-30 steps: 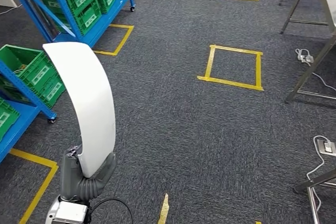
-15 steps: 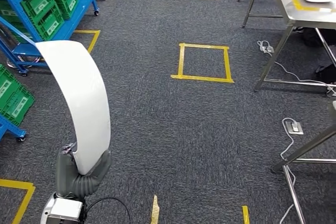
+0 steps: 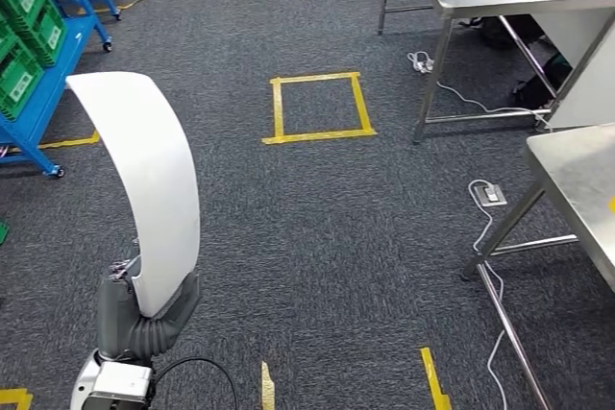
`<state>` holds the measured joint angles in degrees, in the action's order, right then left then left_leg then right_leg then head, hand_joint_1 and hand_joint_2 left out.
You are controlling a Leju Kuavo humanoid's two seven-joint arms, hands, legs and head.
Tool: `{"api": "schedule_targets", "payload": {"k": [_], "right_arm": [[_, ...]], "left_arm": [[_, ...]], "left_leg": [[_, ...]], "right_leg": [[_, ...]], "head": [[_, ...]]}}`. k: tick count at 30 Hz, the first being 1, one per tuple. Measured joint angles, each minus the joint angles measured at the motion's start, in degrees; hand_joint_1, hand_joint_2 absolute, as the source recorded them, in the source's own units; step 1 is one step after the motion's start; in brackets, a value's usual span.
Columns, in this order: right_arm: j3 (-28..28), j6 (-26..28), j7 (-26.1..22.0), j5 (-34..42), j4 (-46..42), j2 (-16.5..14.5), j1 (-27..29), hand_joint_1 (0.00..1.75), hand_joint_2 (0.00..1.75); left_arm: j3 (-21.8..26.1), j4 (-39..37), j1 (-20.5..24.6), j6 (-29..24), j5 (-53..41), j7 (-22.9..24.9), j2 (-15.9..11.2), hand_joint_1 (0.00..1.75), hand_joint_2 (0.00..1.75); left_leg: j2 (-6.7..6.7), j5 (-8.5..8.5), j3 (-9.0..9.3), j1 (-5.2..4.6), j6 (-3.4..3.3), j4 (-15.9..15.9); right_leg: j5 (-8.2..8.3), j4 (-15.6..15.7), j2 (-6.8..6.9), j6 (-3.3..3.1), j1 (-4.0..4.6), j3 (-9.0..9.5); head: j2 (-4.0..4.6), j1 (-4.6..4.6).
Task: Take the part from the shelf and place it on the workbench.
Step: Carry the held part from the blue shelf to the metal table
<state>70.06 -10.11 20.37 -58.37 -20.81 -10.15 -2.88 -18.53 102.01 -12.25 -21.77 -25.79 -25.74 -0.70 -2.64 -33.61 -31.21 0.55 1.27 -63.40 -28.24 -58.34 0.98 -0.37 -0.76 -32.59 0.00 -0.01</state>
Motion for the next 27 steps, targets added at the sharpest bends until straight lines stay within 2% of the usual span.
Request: {"api": "schedule_targets", "payload": {"k": [1, 2, 3, 4, 5, 6, 8, 10, 12, 13, 14, 16, 17, 18, 19, 20, 21, 22, 23, 24, 25, 27], "right_arm": [[0.11, 0.20, -0.02, -0.08, 0.00, 0.01, -0.05, 0.00, 1.75], [0.20, 0.33, -0.02, -0.17, 0.00, 0.01, -0.06, 0.00, 1.75], [0.26, 0.43, -0.02, -0.28, 0.00, 0.01, -0.03, 0.00, 1.75], [0.35, 0.53, -0.02, -0.37, 0.00, 0.01, 0.02, 0.00, 1.75], [0.46, 0.60, 0.00, -0.45, 0.00, 0.01, 0.05, 0.00, 1.75], [0.56, 0.64, 0.00, -0.51, 0.00, 0.01, 0.07, 0.00, 1.75], [0.66, 0.67, -0.01, -0.60, 0.01, -0.03, 0.03, 0.00, 1.75], [0.70, 0.67, -0.02, -0.76, 0.02, -0.08, -0.04, 0.00, 1.75], [0.72, 0.70, -0.02, -1.18, 0.03, -0.08, 0.02, 0.00, 1.75], [0.72, 0.77, -0.02, -1.45, 0.03, -0.07, 0.07, 0.00, 1.75], [0.72, 0.86, -0.02, -1.71, 0.03, -0.07, 0.05, 0.00, 1.75], [0.72, 1.08, -0.02, -2.14, 0.03, -0.05, -0.08, 0.00, 1.75], [0.73, 1.17, -0.02, -2.36, 0.04, -0.05, -0.12, 0.00, 1.75], [0.73, 1.26, -0.02, -2.60, 0.06, -0.05, -0.11, 0.00, 1.75], [0.73, 1.36, -0.02, -2.86, 0.10, -0.03, -0.08, 0.00, 1.75], [0.74, 1.47, -0.01, -3.10, 0.15, 0.02, -0.05, 0.00, 1.75], [0.74, 1.57, 0.02, -3.36, 0.21, 0.09, -0.04, 0.00, 1.75], [0.74, 1.66, 0.06, -3.57, 0.29, 0.14, -0.07, 0.00, 1.75], [0.74, 1.73, 0.10, -3.74, 0.40, 0.19, -0.15, 0.00, 1.75], [0.74, 1.76, 0.14, -3.89, 0.50, 0.22, -0.24, 0.00, 1.75], [0.74, 1.81, 0.09, -4.05, 0.63, 0.24, -0.33, 0.00, 1.75], [0.74, 1.98, -0.05, -4.49, 0.84, 0.30, -0.39, 0.00, 1.75]], "left_arm": [[0.12, 0.00, -0.04, -0.01, -0.08, 0.01, -0.01, 1.75, 1.75], [0.22, 0.00, -0.09, 0.00, -0.11, 0.02, -0.01, 1.75, 1.75], [0.31, 0.00, -0.11, 0.00, -0.14, 0.02, -0.02, 1.75, 1.75], [0.39, 0.00, -0.12, 0.00, -0.16, 0.03, -0.02, 1.75, 1.75], [0.45, 0.00, -0.11, 0.00, -0.19, 0.03, -0.02, 1.75, 1.75], [0.50, 0.00, -0.10, -0.01, -0.25, 0.03, -0.02, 1.75, 1.75], [0.55, 0.00, -0.09, -0.02, -0.42, 0.03, -0.01, 1.75, 1.75], [0.60, 0.00, -0.07, -0.04, -0.59, 0.03, -0.01, 1.75, 1.75], [0.66, 0.00, 0.04, -0.05, -0.87, 0.07, 0.04, 1.75, 1.75], [0.67, 0.00, 0.13, -0.03, -1.07, 0.13, 0.07, 1.75, 1.75], [0.69, 0.00, 0.22, -0.02, -1.30, 0.20, 0.14, 1.75, 1.75], [0.76, -0.01, 0.32, 0.02, -1.70, 0.38, 0.25, 1.75, 1.75], [0.80, -0.01, 0.32, 0.03, -1.94, 0.45, 0.30, 1.75, 1.75], [0.84, -0.02, 0.32, 0.03, -2.14, 0.53, 0.30, 1.75, 1.75], [0.87, -0.04, 0.35, 0.03, -2.32, 0.61, 0.31, 1.75, 1.75], [0.89, -0.05, 0.41, 0.03, -2.47, 0.69, 0.31, 1.75, 1.75], [0.90, -0.06, 0.50, 0.02, -2.55, 0.79, 0.31, 1.75, 1.75], [0.92, -0.07, 0.61, 0.03, -2.63, 0.86, 0.31, 1.75, 1.75], [0.95, -0.07, 0.74, 0.04, -2.69, 0.93, 0.31, 1.75, 1.75], [0.97, -0.07, 0.85, 0.07, -2.77, 0.99, 0.30, 1.75, 1.75], [0.98, -0.07, 0.97, 0.12, -2.86, 1.03, 0.30, 1.75, 1.75], [0.98, -0.09, 1.32, 0.29, -3.01, 1.12, 0.30, 1.75, 1.75]], "left_leg": [[1.17, -2.01, -1.82, 0.00, -0.04, -3.97], [1.73, -3.53, -3.69, -0.02, -0.16, -7.80], [1.98, -4.06, -5.06, -0.07, -0.37, -10.36], [2.12, -3.35, -5.55, -0.17, -0.71, -10.89], [2.38, -1.52, -5.01, -0.35, -1.14, -9.16], [2.97, 0.95, -3.68, -0.60, -1.63, -5.71], [5.72, 4.54, -0.73, -1.01, -2.56, 1.60], [7.43, 5.09, 0.46, -1.18, -2.92, 4.85], [6.50, 5.22, 0.70, -1.08, -2.97, 5.86], [5.85, 5.48, 0.91, -0.95, -3.06, 6.43], [5.09, 5.75, 1.13, -0.80, -3.16, 7.00], [3.44, 5.98, 1.32, -0.73, -3.30, 7.57], [2.57, 5.96, 1.29, -0.75, -3.33, 7.56], [1.71, 5.93, 1.27, -0.75, -3.31, 7.55], [0.90, 5.87, 1.29, -0.73, -3.24, 7.53], [0.16, 5.78, 1.34, -0.65, -3.10, 7.50], [-0.50, 5.64, 1.44, -0.55, -2.89, 7.41], [-1.09, 5.43, 1.53, -0.51, -2.58, 7.25], [-1.63, 5.15, 1.57, -0.59, -2.20, 6.92], [-2.10, 4.93, 1.60, -0.70, -1.86, 6.64], [-2.54, 4.78, 1.62, -0.84, -1.58, 6.42], [-3.37, 4.55, 1.73, -0.79, -1.18, 6.24]], "right_leg": [[0.03, 0.00, -0.69, -0.22, 0.10, -0.03], [0.05, -0.01, -1.41, -0.38, 0.25, -0.06], [0.08, -0.01, -2.19, -0.50, 0.43, -0.06], [0.09, -0.01, -2.98, -0.57, 0.61, 0.00], [0.10, -0.02, -3.80, -0.61, 0.73, 0.11], [0.11, -0.02, -4.61, -0.63, 0.79, 0.24], [0.16, -0.06, -6.01, -0.52, 0.77, 0.28], [0.40, -0.07, -7.15, -0.07, 0.56, -0.25], [0.65, 0.00, -8.02, 0.57, 0.37, -0.93], [0.33, -0.38, -7.45, 0.82, 0.45, -1.34], [-0.57, -1.64, -6.27, 1.02, 0.57, -2.13], [-3.96, -7.61, -3.10, 1.42, 0.69, -5.16], [-5.64, -11.40, -2.20, 1.70, 0.58, -7.02], [-6.56, -14.26, -1.72, 2.01, 0.42, -8.35], [-6.45, -15.26, -1.41, 2.32, 0.24, -8.74], [-5.30, -13.98, -1.08, 2.61, 0.05, -7.94], [-3.46, -10.58, -0.42, 2.85, -0.15, -5.97], [-1.99, -6.40, 1.02, 3.06, -0.22, -3.66], [-0.88, -2.86, 2.18, 2.94, -0.24, -1.62], [-0.38, -0.55, 2.98, 2.63, -0.18, -0.28], [-0.42, 0.29, 3.28, 2.20, -0.04, 0.19], [-0.26, 0.18, 2.00, 1.26, 0.08, 0.12]], "head": [[0.00, -0.05], [0.00, -0.06], [0.00, -0.08], [0.00, -0.07], [0.00, -0.05], [0.00, -0.07], [0.00, -0.02], [0.00, -0.15], [0.00, -0.34], [0.00, -0.33], [0.00, -0.21], [0.00, -0.01], [0.00, 0.09], [0.00, 0.08], [0.00, 0.08], [0.00, 0.08], [0.00, 0.09], [0.00, 0.11], [0.00, 0.13], [0.00, 0.11], [0.00, 0.12], [0.00, 0.12]]}}
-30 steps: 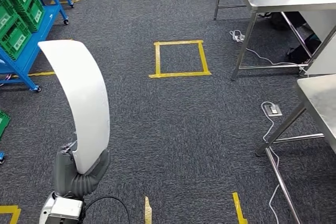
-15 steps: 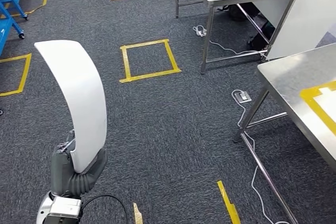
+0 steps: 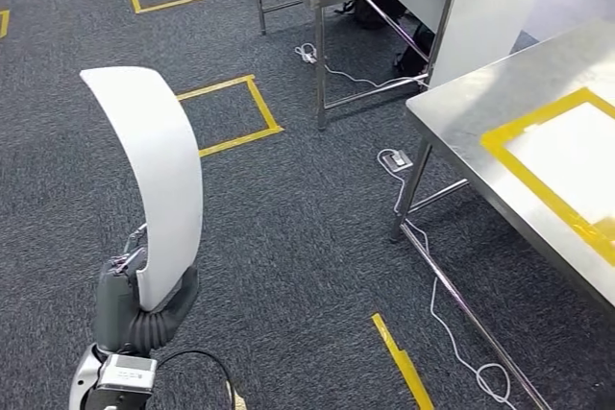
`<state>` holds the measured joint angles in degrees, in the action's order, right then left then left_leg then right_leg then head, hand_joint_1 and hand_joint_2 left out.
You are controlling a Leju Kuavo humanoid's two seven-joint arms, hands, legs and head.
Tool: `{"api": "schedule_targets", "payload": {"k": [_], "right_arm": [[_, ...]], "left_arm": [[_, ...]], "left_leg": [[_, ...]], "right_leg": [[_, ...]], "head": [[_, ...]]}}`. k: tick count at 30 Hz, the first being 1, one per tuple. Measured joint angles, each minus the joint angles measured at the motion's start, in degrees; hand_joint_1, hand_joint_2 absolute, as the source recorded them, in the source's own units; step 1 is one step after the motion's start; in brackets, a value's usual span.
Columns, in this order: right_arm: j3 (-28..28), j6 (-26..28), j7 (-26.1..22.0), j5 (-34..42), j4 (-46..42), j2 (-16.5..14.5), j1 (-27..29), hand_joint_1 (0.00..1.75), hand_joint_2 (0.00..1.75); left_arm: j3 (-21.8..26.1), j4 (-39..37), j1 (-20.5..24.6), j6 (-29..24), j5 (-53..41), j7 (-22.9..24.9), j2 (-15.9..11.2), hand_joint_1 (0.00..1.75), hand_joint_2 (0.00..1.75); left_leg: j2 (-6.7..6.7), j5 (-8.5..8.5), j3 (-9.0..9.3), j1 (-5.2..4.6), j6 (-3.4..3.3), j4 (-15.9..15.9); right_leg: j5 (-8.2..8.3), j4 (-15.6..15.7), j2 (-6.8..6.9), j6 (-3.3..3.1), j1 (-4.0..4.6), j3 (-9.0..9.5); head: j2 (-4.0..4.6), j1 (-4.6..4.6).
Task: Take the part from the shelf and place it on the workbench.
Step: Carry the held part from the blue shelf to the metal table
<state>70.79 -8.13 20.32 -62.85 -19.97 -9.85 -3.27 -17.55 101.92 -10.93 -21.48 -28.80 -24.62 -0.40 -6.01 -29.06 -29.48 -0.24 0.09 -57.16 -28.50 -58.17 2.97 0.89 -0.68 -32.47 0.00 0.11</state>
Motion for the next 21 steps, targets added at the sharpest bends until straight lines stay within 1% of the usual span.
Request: {"api": "schedule_targets", "payload": {"k": [1, 2, 3, 4, 5, 6, 7, 8, 9, 10, 11, 12, 13, 14, 15, 16, 17, 18, 19, 20, 21], "right_arm": [[-0.01, 0.14, -0.07, -0.25, 0.11, 0.03, -0.01, 0.00, 1.75], [-0.03, 0.28, -0.07, -0.54, 0.21, 0.05, -0.05, 0.00, 1.75], [-0.08, 0.42, -0.06, -0.85, 0.30, 0.09, -0.14, 0.00, 1.75], [-0.15, 0.52, -0.05, -1.18, 0.41, 0.13, -0.26, 0.00, 1.75], [-0.22, 0.63, -0.06, -1.58, 0.54, 0.19, -0.36, 0.00, 1.75], [-0.30, 0.75, -0.08, -1.96, 0.70, 0.26, -0.42, 0.00, 1.75], [-0.39, 0.88, -0.11, -2.29, 0.89, 0.35, -0.42, 0.00, 1.75], [-0.47, 1.01, -0.13, -2.60, 1.07, 0.43, -0.40, 0.00, 1.75], [-0.56, 1.11, -0.15, -2.92, 1.27, 0.49, -0.38, 0.00, 1.75], [-0.67, 1.21, -0.15, -3.21, 1.45, 0.53, -0.37, 0.00, 1.75], [-0.77, 1.31, -0.16, -3.52, 1.67, 0.55, -0.40, 0.00, 1.75], [-0.91, 1.40, -0.18, -3.80, 1.87, 0.59, -0.44, 0.00, 1.75], [-1.05, 1.49, -0.20, -4.00, 2.09, 0.65, -0.44, 0.00, 1.75], [-1.18, 1.57, -0.22, -4.19, 2.30, 0.71, -0.43, 0.00, 1.75], [-1.32, 1.64, -0.23, -4.33, 2.48, 0.80, -0.39, 0.00, 1.75], [-1.43, 1.71, -0.24, -4.44, 2.64, 0.93, -0.32, 0.00, 1.75], [-1.52, 1.76, -0.24, -4.52, 2.77, 1.05, -0.33, 0.00, 1.75], [-1.61, 1.83, -0.24, -4.57, 2.87, 1.17, -0.40, 0.00, 1.75], [-1.67, 1.88, -0.24, -4.62, 2.95, 1.28, -0.47, 0.00, 1.75], [-1.69, 1.92, -0.29, -4.66, 3.03, 1.37, -0.56, 0.00, 1.75], [-1.71, 1.96, -0.33, -4.74, 3.10, 1.47, -0.59, 0.00, 1.75]], "left_arm": [[-0.01, -0.01, 0.26, 0.09, -0.07, 0.04, 0.00, 1.75, 1.75], [-0.01, -0.02, 0.48, 0.17, -0.11, 0.08, 0.00, 1.75, 1.75], [-0.01, -0.04, 0.63, 0.25, -0.15, 0.11, -0.01, 1.75, 1.75], [-0.01, -0.09, 0.71, 0.34, -0.19, 0.17, -0.02, 1.75, 1.75], [-0.02, -0.18, 0.72, 0.43, -0.18, 0.21, -0.02, 1.75, 1.75], [-0.02, -0.31, 0.73, 0.54, -0.18, 0.25, -0.03, 1.75, 1.75], [-0.03, -0.47, 0.77, 0.62, -0.19, 0.27, -0.04, 1.75, 1.75], [-0.03, -0.63, 0.85, 0.67, -0.19, 0.29, -0.05, 1.75, 1.75], [-0.03, -0.78, 1.00, 0.69, -0.21, 0.32, -0.06, 1.75, 1.75], [-0.03, -0.93, 1.23, 0.68, -0.28, 0.37, -0.08, 1.75, 1.75], [-0.01, -1.10, 1.51, 0.63, -0.37, 0.42, -0.10, 1.75, 1.75], [0.02, -1.27, 1.83, 0.57, -0.48, 0.49, -0.12, 1.75, 1.75], [0.04, -1.49, 2.17, 0.51, -0.65, 0.56, -0.15, 1.75, 1.75], [0.07, -1.72, 2.51, 0.48, -0.85, 0.62, -0.19, 1.75, 1.75], [0.08, -1.93, 2.87, 0.45, -1.05, 0.68, -0.20, 1.75, 1.75], [0.10, -2.16, 3.23, 0.45, -1.29, 0.72, -0.21, 1.75, 1.75], [0.12, -2.33, 3.54, 0.44, -1.51, 0.74, -0.20, 1.75, 1.75], [0.15, -2.49, 3.76, 0.42, -1.67, 0.76, -0.18, 1.75, 1.75], [0.20, -2.67, 3.90, 0.40, -1.82, 0.83, -0.16, 1.75, 1.75], [0.25, -2.87, 3.94, 0.39, -1.96, 0.91, -0.14, 1.75, 1.75], [0.28, -3.09, 3.95, 0.38, -2.06, 0.99, -0.14, 1.75, 1.75]], "left_leg": [[0.35, -0.46, 0.00, 0.16, 0.26, -0.36], [1.31, -1.48, -0.37, 0.35, 0.53, -1.56], [2.61, -3.06, -1.31, 0.49, 0.78, -3.92], [4.05, -5.01, -2.84, 0.59, 0.92, -7.50], [4.89, -6.86, -4.78, 0.61, 0.93, -11.66], [5.26, -7.99, -6.48, 0.59, 0.85, -15.14], [5.41, -8.00, -7.46, 0.55, 0.64, -16.93], [5.54, -6.84, -7.42, 0.49, 0.32, -16.45], [5.92, -4.71, -6.33, 0.38, -0.14, -13.72], [6.95, -2.33, -4.68, 0.21, -0.69, -9.71], [8.34, -0.64, -3.11, 0.13, -1.28, -5.92], [9.58, 0.34, -1.90, 0.00, -1.70, -2.95], [10.47, 0.58, -1.32, -0.09, -1.95, -1.35], [10.60, 0.41, -1.18, -0.14, -2.05, -0.85], [10.17, 0.55, -1.07, -0.14, -2.00, -0.39], [9.55, 0.83, -0.91, -0.03, -1.93, 0.06], [8.90, 1.15, -0.71, 0.10, -1.96, 0.61], [8.14, 1.46, -0.55, 0.26, -1.98, 1.14], [7.31, 1.60, -0.48, 0.30, -2.01, 1.40], [6.57, 1.63, -0.53, 0.29, -2.10, 1.46], [5.81, 1.61, -0.58, 0.27, -2.09, 1.45]], "right_leg": [[0.09, 0.01, -0.53, -0.34, 0.00, -0.03], [0.19, 0.06, -1.10, -0.69, -0.05, -0.02], [0.30, 0.11, -1.69, -1.03, -0.09, 0.00], [0.36, 0.11, -2.29, -1.28, -0.06, -0.07], [0.42, 0.11, -2.97, -1.47, 0.02, -0.15], [0.47, 0.10, -3.69, -1.59, 0.14, -0.21], [0.51, 0.10, -4.45, -1.68, 0.28, -0.23], [0.55, 0.10, -5.20, -1.73, 0.42, -0.19], [0.59, 0.10, -5.94, -1.75, 0.53, -0.13], [0.65, 0.10, -6.59, -1.75, 0.56, -0.09], [0.72, 0.07, -7.18, -1.69, 0.61, -0.14], [0.83, 0.04, -7.70, -1.56, 0.57, -0.32], [0.98, 0.04, -8.18, -1.30, 0.44, -0.57], [1.16, 0.10, -8.66, -0.96, 0.35, -0.83], [1.33, 0.22, -9.12, -0.57, 0.25, -1.19], [1.29, 0.10, -8.89, -0.27, 0.24, -1.47], [0.68, -0.73, -7.94, -0.04, 0.34, -2.04], [-0.53, -2.61, -6.64, 0.17, 0.42, -3.06], [-2.31, -5.74, -5.13, 0.35, 0.41, -4.46], [-4.22, -9.50, -4.15, 0.60, 0.36, -6.26], [-5.61, -12.88, -3.73, 0.87, 0.24, -7.84]], "head": [[0.00, -0.02], [0.00, -0.08], [0.00, -0.15], [0.00, -0.21], [0.00, -0.23], [0.00, -0.21], [0.00, -0.22], [0.00, -0.21], [0.00, -0.20], [0.00, -0.20], [0.00, -0.16], [0.00, -0.19], [0.00, -0.20], [0.00, -0.24], [0.00, -0.28], [0.00, -0.27], [0.00, -0.14], [0.00, 0.06], [0.00, 0.21], [0.00, 0.37], [0.00, 0.39]]}}
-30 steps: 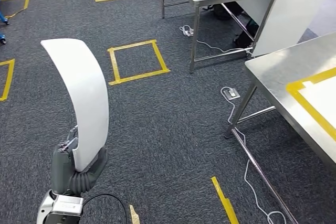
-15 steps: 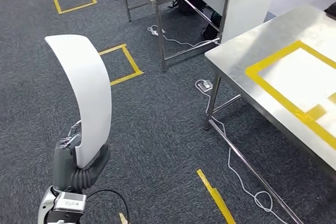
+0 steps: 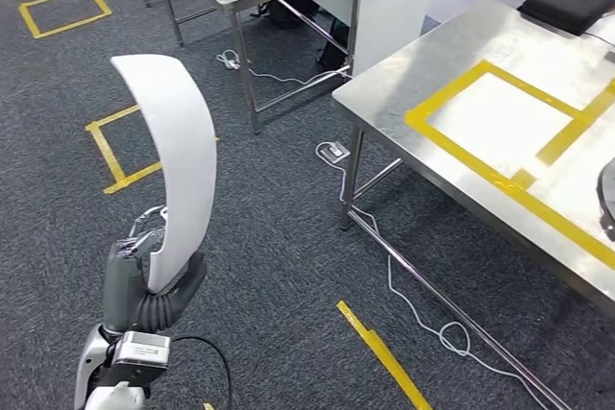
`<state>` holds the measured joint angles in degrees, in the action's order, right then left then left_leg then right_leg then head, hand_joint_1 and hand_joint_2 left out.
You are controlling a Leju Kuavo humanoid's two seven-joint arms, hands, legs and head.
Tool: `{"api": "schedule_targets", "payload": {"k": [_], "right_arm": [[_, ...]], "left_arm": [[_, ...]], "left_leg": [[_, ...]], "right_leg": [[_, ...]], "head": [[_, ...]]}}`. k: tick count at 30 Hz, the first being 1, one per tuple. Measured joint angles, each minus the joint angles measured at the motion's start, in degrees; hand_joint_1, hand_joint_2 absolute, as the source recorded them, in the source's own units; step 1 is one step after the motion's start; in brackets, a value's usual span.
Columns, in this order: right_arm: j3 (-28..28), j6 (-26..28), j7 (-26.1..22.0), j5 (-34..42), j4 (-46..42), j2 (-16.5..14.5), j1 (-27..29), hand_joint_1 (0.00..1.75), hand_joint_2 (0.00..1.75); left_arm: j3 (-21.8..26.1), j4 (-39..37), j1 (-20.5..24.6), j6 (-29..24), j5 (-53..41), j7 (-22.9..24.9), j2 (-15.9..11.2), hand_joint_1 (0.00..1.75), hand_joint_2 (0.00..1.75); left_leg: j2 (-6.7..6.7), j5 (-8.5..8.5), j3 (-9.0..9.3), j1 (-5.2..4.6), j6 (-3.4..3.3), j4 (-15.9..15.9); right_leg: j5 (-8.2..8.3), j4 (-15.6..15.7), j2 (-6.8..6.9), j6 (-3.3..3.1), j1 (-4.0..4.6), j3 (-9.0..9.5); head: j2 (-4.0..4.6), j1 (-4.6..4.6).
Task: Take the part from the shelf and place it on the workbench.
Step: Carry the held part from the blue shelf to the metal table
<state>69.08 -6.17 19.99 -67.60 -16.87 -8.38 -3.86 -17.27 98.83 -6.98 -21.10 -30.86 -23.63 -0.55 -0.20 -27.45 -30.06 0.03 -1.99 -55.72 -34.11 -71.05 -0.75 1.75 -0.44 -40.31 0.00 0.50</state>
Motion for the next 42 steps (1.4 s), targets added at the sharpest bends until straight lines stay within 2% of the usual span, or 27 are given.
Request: {"api": "schedule_targets", "payload": {"k": [1, 2, 3, 5, 7, 9, 11, 13, 15, 16, 17, 18, 20, 21, 22, 23, 25, 27, 28, 30, 31, 32, 33, 35, 36, 38, 42], "right_arm": [[-0.02, 0.01, -0.04, -0.14, 0.08, 0.12, 0.04, 0.00, 1.75], [-0.09, 0.01, -0.09, -0.32, 0.15, 0.23, 0.10, 0.00, 1.75], [-0.20, 0.01, -0.03, -0.56, 0.20, 0.34, 0.18, 0.00, 1.75], [-0.48, 0.01, 0.07, -0.92, 0.30, 0.49, 0.22, 0.00, 1.75], [-0.71, 0.01, 0.11, -1.09, 0.52, 0.52, 0.16, 0.00, 1.75], [-0.86, 0.01, 0.00, -1.16, 0.78, 0.51, 0.18, 0.00, 1.75], [-0.91, 0.05, -0.10, -1.19, 0.98, 0.52, 0.23, 0.00, 1.75], [-0.97, 0.07, -0.10, -1.19, 1.10, 0.53, 0.14, 0.00, 1.75], [-1.10, -0.01, -0.10, -1.19, 1.18, 0.54, 0.09, 0.00, 1.75], [-1.18, -0.06, -0.10, -1.19, 1.24, 0.54, 0.12, 0.00, 1.75], [-1.25, -0.08, -0.10, -1.19, 1.28, 0.54, 0.15, 0.00, 1.75], [-1.31, -0.08, -0.10, -1.19, 1.31, 0.54, 0.17, 0.00, 1.75], [-1.35, -0.09, -0.10, -1.19, 1.36, 0.52, 0.16, 0.00, 1.75], [-1.36, -0.10, -0.11, -1.19, 1.40, 0.52, 0.12, 0.00, 1.75], [-1.37, -0.11, -0.13, -1.19, 1.46, 0.51, 0.09, 0.00, 1.75], [-1.37, -0.15, -0.14, -1.19, 1.52, 0.51, 0.10, 0.00, 1.75], [-1.37, -0.22, -0.15, -1.20, 1.62, 0.52, 0.19, 0.00, 1.75], [-1.38, -0.25, -0.14, -1.30, 1.66, 0.55, 0.24, 0.00, 1.75], [-1.38, -0.25, -0.14, -1.40, 1.66, 0.56, 0.21, 0.00, 1.75], [-1.40, -0.26, -0.16, -1.58, 1.66, 0.56, 0.17, 0.00, 1.75], [-1.41, -0.27, -0.16, -1.66, 1.66, 0.56, 0.21, 0.00, 1.75], [-1.43, -0.27, -0.17, -1.75, 1.66, 0.57, 0.29, 0.00, 1.75], [-1.45, -0.27, -0.15, -1.90, 1.66, 0.58, 0.37, 0.00, 1.75], [-1.59, -0.19, -0.07, -2.37, 1.66, 0.66, 0.52, 0.00, 1.75], [-1.70, -0.12, -0.02, -2.61, 1.70, 0.68, 0.52, 0.00, 1.75], [-1.89, 0.07, -0.07, -2.90, 1.80, 0.70, 0.50, 0.00, 1.75], [-2.14, 0.32, -0.15, -3.09, 1.89, 0.71, 0.56, 0.00, 1.75]], "left_arm": [[0.02, -0.22, 0.02, 0.00, -0.11, 0.11, 0.00, 1.75, 1.75], [0.02, -0.43, 0.07, 0.01, -0.21, 0.18, 0.00, 1.75, 1.75], [0.03, -0.61, 0.16, 0.01, -0.26, 0.25, 0.01, 1.75, 1.75], [0.05, -0.91, 0.41, 0.01, -0.32, 0.32, 0.03, 1.75, 1.75], [0.09, -1.13, 0.64, -0.01, -0.35, 0.36, 0.02, 1.75, 1.75], [0.11, -1.30, 0.87, -0.03, -0.37, 0.38, 0.01, 1.75, 1.75], [0.17, -1.46, 1.17, -0.07, -0.37, 0.42, 0.01, 1.75, 1.75], [0.26, -1.60, 1.35, -0.10, -0.37, 0.50, -0.03, 1.75, 1.75], [0.30, -1.82, 1.35, -0.10, -0.37, 0.58, -0.08, 1.75, 1.75], [0.32, -1.98, 1.34, -0.10, -0.37, 0.64, -0.10, 1.75, 1.75], [0.33, -2.10, 1.35, -0.10, -0.37, 0.69, -0.13, 1.75, 1.75], [0.34, -2.19, 1.35, -0.10, -0.38, 0.74, -0.15, 1.75, 1.75], [0.35, -2.25, 1.40, -0.10, -0.40, 0.79, -0.17, 1.75, 1.75], [0.37, -2.25, 1.43, -0.10, -0.43, 0.80, -0.17, 1.75, 1.75], [0.39, -2.26, 1.50, -0.10, -0.44, 0.80, -0.18, 1.75, 1.75], [0.42, -2.28, 1.56, -0.09, -0.46, 0.82, -0.18, 1.75, 1.75], [0.48, -2.33, 1.73, -0.08, -0.50, 0.85, -0.14, 1.75, 1.75], [0.52, -2.38, 1.98, -0.08, -0.54, 0.87, -0.02, 1.75, 1.75], [0.57, -2.43, 2.09, -0.08, -0.54, 0.87, 0.06, 1.75, 1.75], [0.68, -2.59, 2.20, -0.08, -0.56, 0.93, 0.15, 1.75, 1.75], [0.74, -2.70, 2.21, -0.08, -0.56, 0.96, 0.16, 1.75, 1.75], [0.77, -2.81, 2.21, -0.08, -0.57, 0.99, 0.17, 1.75, 1.75], [0.80, -2.89, 2.23, -0.08, -0.57, 1.00, 0.19, 1.75, 1.75], [0.86, -3.01, 2.30, -0.09, -0.57, 1.01, 0.22, 1.75, 1.75], [0.91, -3.04, 2.38, -0.10, -0.57, 1.02, 0.22, 1.75, 1.75], [1.06, -3.09, 2.57, -0.15, -0.56, 1.08, 0.22, 1.75, 1.75], [1.24, -3.12, 2.79, -0.25, -0.53, 1.16, 0.22, 1.75, 1.75]], "left_leg": [[-0.72, -0.04, -0.02, 0.00, 0.05, -0.02], [-1.31, -0.09, -0.02, 0.02, 0.13, -0.04], [-1.84, -0.18, 0.03, 0.07, 0.27, -0.09], [-2.66, -0.54, 0.08, 0.01, 0.81, -0.49], [-3.21, -0.88, 0.02, -0.25, 1.48, -1.00], [-3.66, -0.98, 0.07, -0.33, 1.94, -1.15], [-3.09, -1.80, -0.03, -0.10, 2.50, -1.90], [-1.48, -4.74, -1.92, 0.13, 3.05, -6.42], [-0.60, -8.31, -5.53, 0.20, 3.22, -14.25], [-0.52, -9.02, -6.92, 0.20, 3.17, -17.07], [-0.47, -8.57, -7.48, 0.18, 3.01, -17.94], [-0.33, -6.96, -6.97, 0.15, 2.73, -16.47], [0.97, -2.52, -3.92, 0.00, 1.77, -9.19], [1.87, -1.04, -2.46, -0.07, 1.25, -5.71], [2.63, -0.41, -1.51, -0.15, 0.88, -3.40], [3.09, -0.44, -1.11, -0.23, 0.63, -2.33], [2.70, -0.40, -0.92, -0.18, 0.50, -1.47], [2.06, 0.07, -0.48, 0.09, 0.25, -0.39], [1.68, 0.27, -0.28, 0.24, 0.14, 0.04], [1.07, 0.27, -0.24, 0.16, -0.02, 0.13], [0.80, 0.22, -0.24, 0.14, -0.01, 0.12], [0.58, 0.15, -0.20, 0.14, 0.05, 0.11], [0.44, 0.05, -0.11, 0.18, 0.18, 0.09], [0.28, -0.31, 0.16, 0.28, 0.66, -0.11], [0.24, -0.57, 0.21, 0.20, 0.99, -0.35], [0.20, -0.98, 0.13, -0.03, 1.56, -0.85], [0.21, -2.28, -0.09, 0.17, 2.46, -2.23]], "right_leg": [[-0.49, -2.01, 0.23, 0.24, -0.12, -0.86], [0.10, -1.86, 0.42, 0.44, -0.24, -0.63], [1.65, 0.64, 0.73, 0.60, -0.35, 0.86], [4.78, 8.58, 2.22, 0.71, -0.40, 5.46], [5.74, 13.10, 3.09, 0.08, -0.28, 8.15], [5.60, 13.40, 2.56, -0.82, -0.17, 8.33], [5.73, 13.49, 2.02, -1.51, -0.25, 8.36], [5.88, 13.57, 1.41, -2.11, -0.35, 8.41], [5.88, 13.56, 0.64, -2.42, -0.24, 8.37], [5.88, 13.55, 0.19, -2.48, -0.16, 8.39], [5.87, 13.54, -0.31, -2.51, -0.07, 8.44], [5.88, 13.54, -0.85, -2.52, 0.02, 8.52], [5.88, 13.54, -1.88, -2.50, 0.14, 8.70], [5.87, 13.50, -2.33, -2.42, 0.20, 8.67], [5.91, 13.45, -2.68, -2.26, 0.19, 8.51], [5.97, 13.45, -2.97, -2.00, 0.11, 8.30], [6.10, 13.55, -3.28, -1.34, -0.02, 7.91], [4.98, 12.10, -2.12, -0.81, 0.08, 7.00], [3.63, 9.77, -1.24, -0.61, 0.12, 5.81], [0.38, 2.62, -0.07, -0.17, -0.02, 2.23], [-0.57, -0.44, 0.10, 0.05, -0.10, 0.66], [-0.48, -1.75, 0.18, 0.27, -0.20, -0.10], [0.67, -0.81, 0.29, 0.44, -0.31, 0.28], [4.50, 6.37, 0.74, 0.71, -0.59, 3.84], [5.64, 10.00, 0.97, 0.71, -0.61, 5.73], [6.03, 13.46, 1.10, 0.12, -0.54, 7.78], [5.55, 13.49, 0.84, -1.59, -0.45, 8.47]], "head": [[0.00, -0.02], [0.00, -0.01], [0.00, -0.01], [0.00, 0.04], [0.00, -0.04], [0.00, -0.14], [0.00, -0.18], [0.00, -0.33], [0.00, -0.39], [0.00, -0.40], [0.00, -0.40], [0.00, -0.40], [0.00, -0.38], [0.00, -0.35], [0.00, -0.37], [0.00, -0.35], [0.00, -0.39], [0.00, -0.18], [0.00, -0.04], [0.00, 0.08], [0.00, 0.07], [0.00, 0.07], [0.00, 0.08], [0.00, 0.08], [0.00, 0.13], [0.00, 0.12], [0.00, -0.01]]}}
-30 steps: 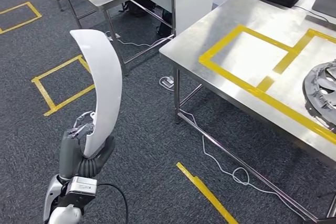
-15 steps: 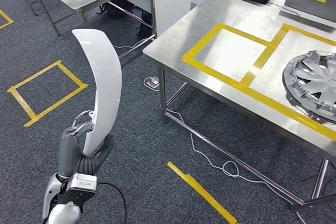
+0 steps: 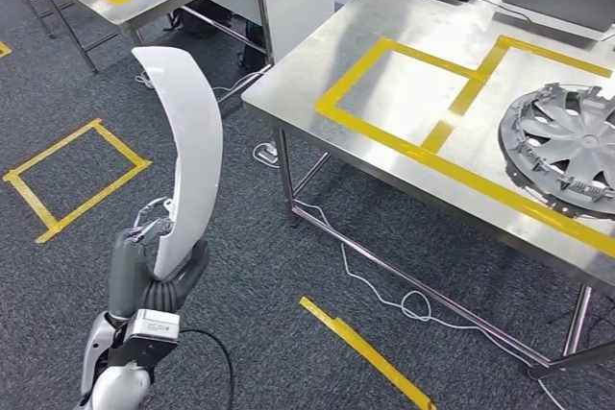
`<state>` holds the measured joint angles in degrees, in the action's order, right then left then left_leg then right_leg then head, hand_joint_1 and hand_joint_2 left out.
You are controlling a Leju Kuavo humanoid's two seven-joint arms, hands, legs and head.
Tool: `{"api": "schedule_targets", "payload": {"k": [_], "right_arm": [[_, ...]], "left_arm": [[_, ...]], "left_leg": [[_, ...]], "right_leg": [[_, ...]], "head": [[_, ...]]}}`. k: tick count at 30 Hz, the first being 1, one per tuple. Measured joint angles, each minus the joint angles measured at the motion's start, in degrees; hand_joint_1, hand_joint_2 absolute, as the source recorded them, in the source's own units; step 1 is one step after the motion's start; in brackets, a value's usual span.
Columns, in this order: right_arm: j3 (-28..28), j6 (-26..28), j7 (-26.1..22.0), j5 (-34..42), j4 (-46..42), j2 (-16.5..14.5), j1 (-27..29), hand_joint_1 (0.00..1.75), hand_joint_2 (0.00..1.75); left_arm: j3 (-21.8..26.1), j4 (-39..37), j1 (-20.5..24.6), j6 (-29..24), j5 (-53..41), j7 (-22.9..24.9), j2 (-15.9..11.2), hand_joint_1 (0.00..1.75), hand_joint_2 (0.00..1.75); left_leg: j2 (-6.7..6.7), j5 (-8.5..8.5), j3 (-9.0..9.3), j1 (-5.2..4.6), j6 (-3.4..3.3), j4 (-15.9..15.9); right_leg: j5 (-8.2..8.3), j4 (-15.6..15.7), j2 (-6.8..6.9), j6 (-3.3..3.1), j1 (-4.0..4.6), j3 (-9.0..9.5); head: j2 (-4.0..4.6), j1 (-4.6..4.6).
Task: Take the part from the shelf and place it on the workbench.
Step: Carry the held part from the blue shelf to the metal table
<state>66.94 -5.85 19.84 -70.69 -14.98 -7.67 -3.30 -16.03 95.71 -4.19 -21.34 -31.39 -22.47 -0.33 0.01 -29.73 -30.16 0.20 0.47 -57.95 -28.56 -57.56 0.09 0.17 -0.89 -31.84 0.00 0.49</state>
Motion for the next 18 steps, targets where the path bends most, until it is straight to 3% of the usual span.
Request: {"api": "schedule_targets", "payload": {"k": [2, 4, 5, 6, 8, 10, 12, 15, 16, 18], "right_arm": [[-0.12, 0.06, 0.00, -0.10, 0.01, 0.02, 0.04, 0.00, 1.75], [-0.16, 0.08, -0.01, -0.16, 0.01, 0.02, 0.10, 0.00, 1.75], [-0.18, 0.09, -0.01, -0.19, 0.01, 0.02, 0.16, 0.00, 1.75], [-0.19, 0.10, -0.01, -0.21, 0.01, 0.02, 0.21, 0.00, 1.75], [-0.21, 0.16, 0.00, -0.29, 0.01, 0.02, 0.28, 0.00, 1.75], [-0.24, 0.25, -0.12, -0.37, 0.10, -0.04, 0.24, 0.00, 1.75], [-0.27, 0.33, -0.37, -0.42, 0.19, -0.10, 0.20, 0.00, 1.75], [-0.38, 0.44, -0.49, -0.44, 0.22, -0.10, 0.12, 0.00, 1.75], [-0.45, 0.46, -0.49, -0.45, 0.22, -0.09, 0.08, 0.00, 1.75], [-0.57, 0.53, -0.55, -0.45, 0.22, -0.08, 0.10, 0.00, 1.75]], "left_arm": [[0.09, -0.01, 0.15, -0.03, 0.01, 0.00, 0.00, 1.75, 1.75], [0.23, -0.09, 0.20, -0.03, 0.01, 0.00, 0.00, 1.75, 1.75], [0.31, -0.16, 0.19, -0.02, 0.01, 0.00, 0.00, 1.75, 1.75], [0.38, -0.22, 0.19, -0.02, 0.05, 0.00, 0.00, 1.75, 1.75], [0.48, -0.27, 0.23, -0.02, 0.18, 0.01, 0.00, 1.75, 1.75], [0.54, -0.27, 0.33, -0.01, 0.31, 0.01, 0.00, 1.75, 1.75], [0.57, -0.28, 0.48, 0.05, 0.37, 0.00, -0.01, 1.75, 1.75], [0.60, -0.28, 0.58, 0.12, 0.42, 0.00, 0.02, 1.75, 1.75], [0.61, -0.28, 0.64, 0.13, 0.42, 0.00, 0.05, 1.75, 1.75], [0.64, -0.31, 0.76, 0.15, 0.42, 0.00, 0.11, 1.75, 1.75]], "left_leg": [[0.01, -2.70, -2.50, 0.10, 0.46, -5.48], [0.01, -5.40, -6.72, 0.13, 0.66, -13.21], [0.01, -5.51, -8.21, 0.13, 0.61, -15.43], [0.02, -4.48, -8.72, 0.10, 0.42, -15.53], [0.10, 0.23, -6.96, -0.14, -0.42, -9.93], [0.24, 3.28, -4.27, -0.59, -1.53, -3.24], [0.31, 3.14, -3.24, -0.91, -2.08, -0.63], [0.24, 3.02, -2.36, -0.65, -2.32, 0.88], [0.19, 3.05, -1.89, -0.46, -2.48, 1.36], [0.09, 2.76, -1.26, -0.33, -2.72, 1.73]], "right_leg": [[-0.21, 0.07, 0.01, -0.56, -0.07, 0.40], [-0.52, 0.06, -0.04, -0.92, 0.04, 0.68], [-0.70, 0.06, -0.12, -1.01, 0.12, 0.88], [-0.90, 0.05, -0.24, -1.05, 0.21, 1.15], [-1.37, 0.08, -0.52, -0.97, 0.37, 1.88], [-1.86, 0.08, -0.73, -0.68, 0.50, 2.27], [-2.11, 0.20, -0.76, -0.17, 0.49, 2.20], [-2.77, -0.09, -0.62, 0.67, 0.42, 2.01], [-3.62, -1.65, -0.56, 0.90, 0.41, 1.21], [-6.39, -8.31, -0.48, 1.27, 0.31, -2.61]], "head": [[0.00, -0.17], [0.00, -0.23], [0.00, -0.26], [0.00, -0.25], [0.00, -0.25], [0.00, -0.19], [0.00, -0.20], [0.00, -0.24], [0.00, -0.16], [0.00, -0.04]]}}
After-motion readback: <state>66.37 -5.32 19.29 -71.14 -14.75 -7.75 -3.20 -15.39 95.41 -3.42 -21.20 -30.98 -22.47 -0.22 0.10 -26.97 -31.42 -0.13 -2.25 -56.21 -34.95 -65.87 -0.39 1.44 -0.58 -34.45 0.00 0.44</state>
